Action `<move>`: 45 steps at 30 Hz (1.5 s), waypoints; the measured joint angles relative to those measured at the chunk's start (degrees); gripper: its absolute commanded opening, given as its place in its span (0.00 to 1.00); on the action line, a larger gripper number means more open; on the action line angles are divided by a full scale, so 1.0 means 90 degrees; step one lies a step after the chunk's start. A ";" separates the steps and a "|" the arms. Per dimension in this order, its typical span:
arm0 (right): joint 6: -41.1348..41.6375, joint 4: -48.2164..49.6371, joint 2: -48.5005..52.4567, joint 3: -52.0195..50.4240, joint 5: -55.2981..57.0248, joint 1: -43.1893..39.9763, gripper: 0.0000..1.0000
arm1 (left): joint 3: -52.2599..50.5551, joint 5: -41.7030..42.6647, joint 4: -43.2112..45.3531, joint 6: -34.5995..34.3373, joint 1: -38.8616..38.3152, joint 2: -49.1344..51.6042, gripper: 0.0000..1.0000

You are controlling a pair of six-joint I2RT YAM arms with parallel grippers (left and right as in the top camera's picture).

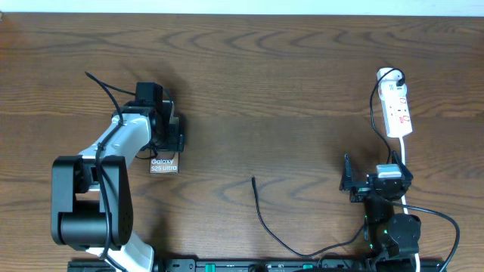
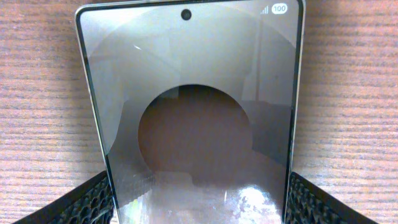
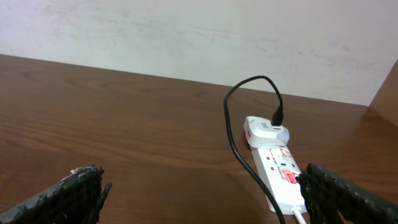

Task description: Plug charger to phone and switch on socket

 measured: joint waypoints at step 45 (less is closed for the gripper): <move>0.0000 0.0000 0.0000 0.0000 -0.0002 0.0000 0.99 | 0.0342 0.0049 -0.0444 -0.0002 0.0000 -0.0845 0.08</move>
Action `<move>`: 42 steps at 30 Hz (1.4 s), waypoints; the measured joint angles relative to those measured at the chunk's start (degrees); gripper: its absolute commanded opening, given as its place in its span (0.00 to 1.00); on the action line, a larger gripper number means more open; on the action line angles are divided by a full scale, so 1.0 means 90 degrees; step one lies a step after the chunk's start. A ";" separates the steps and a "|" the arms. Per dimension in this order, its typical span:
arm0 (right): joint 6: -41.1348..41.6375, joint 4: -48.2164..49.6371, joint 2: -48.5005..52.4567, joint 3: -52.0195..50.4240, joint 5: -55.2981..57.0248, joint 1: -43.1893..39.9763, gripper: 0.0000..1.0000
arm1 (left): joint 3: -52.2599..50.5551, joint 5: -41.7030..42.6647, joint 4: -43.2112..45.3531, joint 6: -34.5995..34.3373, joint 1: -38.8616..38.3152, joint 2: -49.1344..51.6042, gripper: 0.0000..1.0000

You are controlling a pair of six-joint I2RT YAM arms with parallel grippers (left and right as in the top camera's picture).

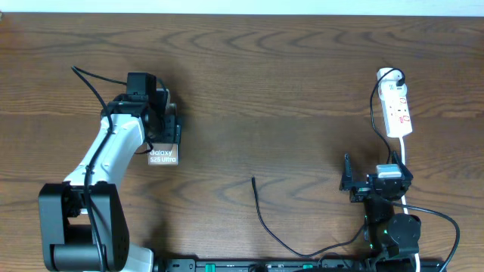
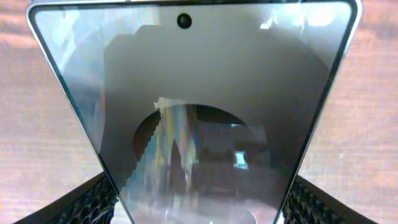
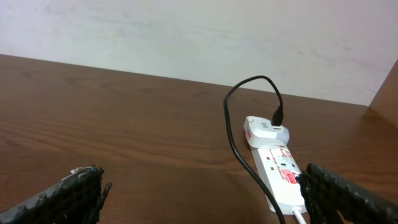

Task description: Plug charger to phone and switch on socket

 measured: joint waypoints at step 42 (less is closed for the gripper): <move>0.0000 0.0000 0.0000 0.0000 0.0002 0.0000 0.99 | -0.0134 0.0000 0.0379 0.0000 0.0000 0.0799 0.07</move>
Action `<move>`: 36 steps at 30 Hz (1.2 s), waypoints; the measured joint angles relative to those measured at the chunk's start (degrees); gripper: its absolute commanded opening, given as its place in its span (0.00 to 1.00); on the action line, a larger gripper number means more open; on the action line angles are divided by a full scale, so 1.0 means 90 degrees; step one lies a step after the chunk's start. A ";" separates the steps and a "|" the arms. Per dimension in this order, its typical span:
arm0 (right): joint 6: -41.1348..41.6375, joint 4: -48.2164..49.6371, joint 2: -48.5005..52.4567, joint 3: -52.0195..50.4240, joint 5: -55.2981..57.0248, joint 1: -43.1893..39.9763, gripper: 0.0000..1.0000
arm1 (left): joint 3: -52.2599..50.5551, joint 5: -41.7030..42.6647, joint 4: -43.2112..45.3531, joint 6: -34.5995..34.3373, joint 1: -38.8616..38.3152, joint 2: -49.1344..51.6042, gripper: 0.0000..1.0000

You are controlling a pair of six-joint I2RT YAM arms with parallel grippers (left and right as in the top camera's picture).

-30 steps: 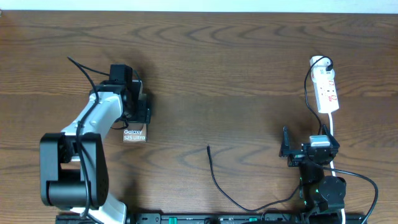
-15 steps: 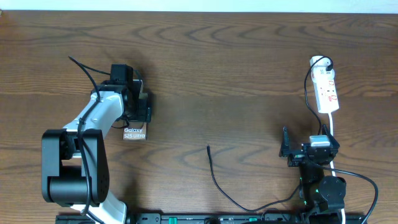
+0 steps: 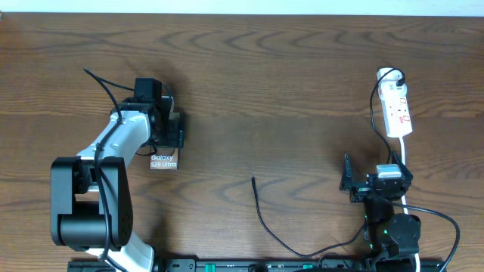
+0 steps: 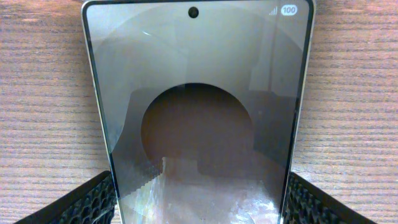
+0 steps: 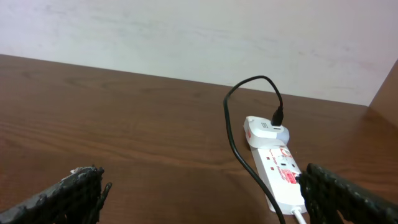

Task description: Plug charger to phone and switch on socket

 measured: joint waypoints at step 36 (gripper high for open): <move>0.0000 0.0000 0.0000 0.0000 0.0000 0.0000 0.99 | 0.0000 -0.0017 0.0066 0.0000 0.0000 0.0185 0.73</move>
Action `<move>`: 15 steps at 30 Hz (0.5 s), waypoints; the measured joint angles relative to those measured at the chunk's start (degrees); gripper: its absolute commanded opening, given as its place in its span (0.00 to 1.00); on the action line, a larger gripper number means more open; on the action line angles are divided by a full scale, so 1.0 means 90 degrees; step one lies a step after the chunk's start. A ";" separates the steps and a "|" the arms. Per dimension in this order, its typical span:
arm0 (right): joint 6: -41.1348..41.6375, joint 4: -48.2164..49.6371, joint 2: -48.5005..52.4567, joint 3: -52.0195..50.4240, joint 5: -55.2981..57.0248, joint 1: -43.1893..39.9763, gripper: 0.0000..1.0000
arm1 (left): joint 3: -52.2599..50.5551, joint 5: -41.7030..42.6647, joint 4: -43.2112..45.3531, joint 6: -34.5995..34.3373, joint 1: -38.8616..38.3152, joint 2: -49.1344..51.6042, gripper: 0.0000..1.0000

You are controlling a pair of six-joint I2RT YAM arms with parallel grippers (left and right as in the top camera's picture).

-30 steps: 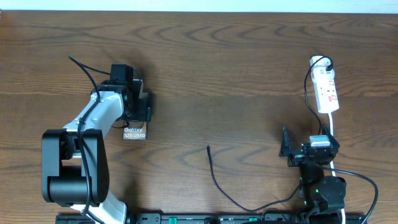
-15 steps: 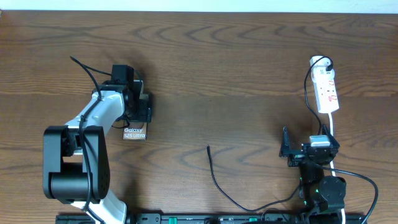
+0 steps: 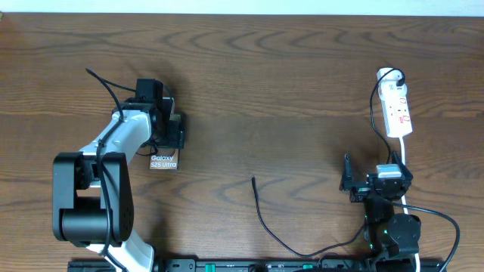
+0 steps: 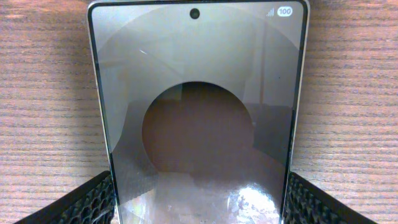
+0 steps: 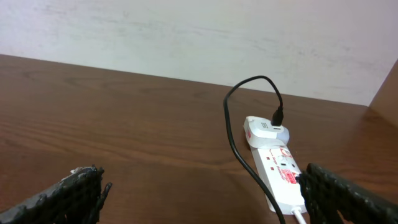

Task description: Plug charger to phone and switch on socket

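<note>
The phone (image 4: 199,106) lies screen up on the wooden table, with its "Galaxy S25 Ultra" end (image 3: 163,161) showing below the wrist in the overhead view. My left gripper (image 3: 167,137) is shut on it, a finger (image 4: 87,202) pressed to each long edge. The black charger cable (image 3: 265,219) lies loose at centre front, its free plug (image 3: 253,180) pointing away. A white power strip (image 3: 398,109) with the charger adapter (image 5: 265,129) plugged in lies at the far right. My right gripper (image 5: 202,186) stands open and holds nothing, near the strip.
The strip's own white lead (image 3: 406,162) runs down past the right arm. The black cable loops off the adapter (image 5: 231,140) toward the front edge. A pale wall (image 5: 199,37) rises behind the table's far edge.
Almost nothing: the phone sits a touch straighter between my left fingers in the left wrist view. The right arm, the cable and the strip are where they were.
My left gripper held the phone at the left of the table. Then the arm stood further left and the phone looked tilted and closer to the wrist camera. After that it lay flat again a little further from the front edge, where it stays.
</note>
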 measured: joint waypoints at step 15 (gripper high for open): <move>0.0000 0.0002 0.0000 0.0000 -0.0002 0.0000 0.99 | 0.0010 -0.0007 -0.0012 0.0000 0.0000 0.0044 0.91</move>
